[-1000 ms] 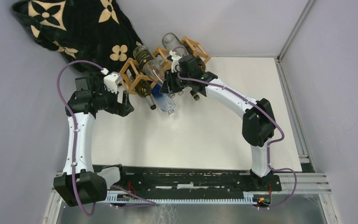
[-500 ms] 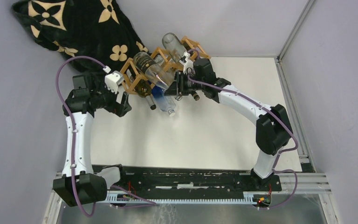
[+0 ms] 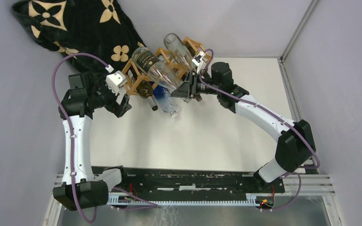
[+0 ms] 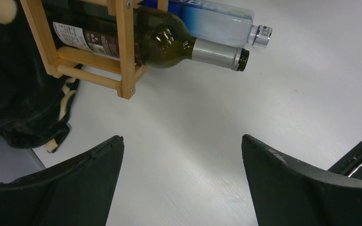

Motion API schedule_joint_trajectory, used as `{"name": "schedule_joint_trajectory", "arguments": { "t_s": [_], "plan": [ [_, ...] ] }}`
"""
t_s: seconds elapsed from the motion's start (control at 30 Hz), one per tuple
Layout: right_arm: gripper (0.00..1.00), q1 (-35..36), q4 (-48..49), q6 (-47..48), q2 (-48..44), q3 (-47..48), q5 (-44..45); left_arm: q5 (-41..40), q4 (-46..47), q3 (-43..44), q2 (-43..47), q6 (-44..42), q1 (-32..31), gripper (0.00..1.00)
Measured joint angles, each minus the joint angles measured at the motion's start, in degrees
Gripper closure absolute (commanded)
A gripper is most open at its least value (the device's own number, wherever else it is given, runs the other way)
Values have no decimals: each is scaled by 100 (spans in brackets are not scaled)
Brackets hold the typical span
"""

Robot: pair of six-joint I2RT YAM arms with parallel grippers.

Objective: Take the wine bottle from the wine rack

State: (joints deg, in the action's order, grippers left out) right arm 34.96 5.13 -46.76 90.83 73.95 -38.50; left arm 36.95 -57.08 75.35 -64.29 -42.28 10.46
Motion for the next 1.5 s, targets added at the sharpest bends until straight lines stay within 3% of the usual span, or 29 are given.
{"name": "schedule_joint_trajectory", "arguments": {
  "t_s": [0.2,0.43,0.83,1.5],
  "plan": [
    [100,-17,-68,83,-531,-442,-125,118,-142,116,267,-691,-48,0],
    [100,177,-802,564,-831,-601,-120,190,-393,190,463,-1888,-96,0],
    [100,522,-1963,1300,-1414,-1290,-59,424,-901,-647,1397,-4159,-168,0],
    [100,1665,-2361,1875,-1045,-1117,144,540,-1434,-2140,2072,-5608,-199,0]
  ]
}}
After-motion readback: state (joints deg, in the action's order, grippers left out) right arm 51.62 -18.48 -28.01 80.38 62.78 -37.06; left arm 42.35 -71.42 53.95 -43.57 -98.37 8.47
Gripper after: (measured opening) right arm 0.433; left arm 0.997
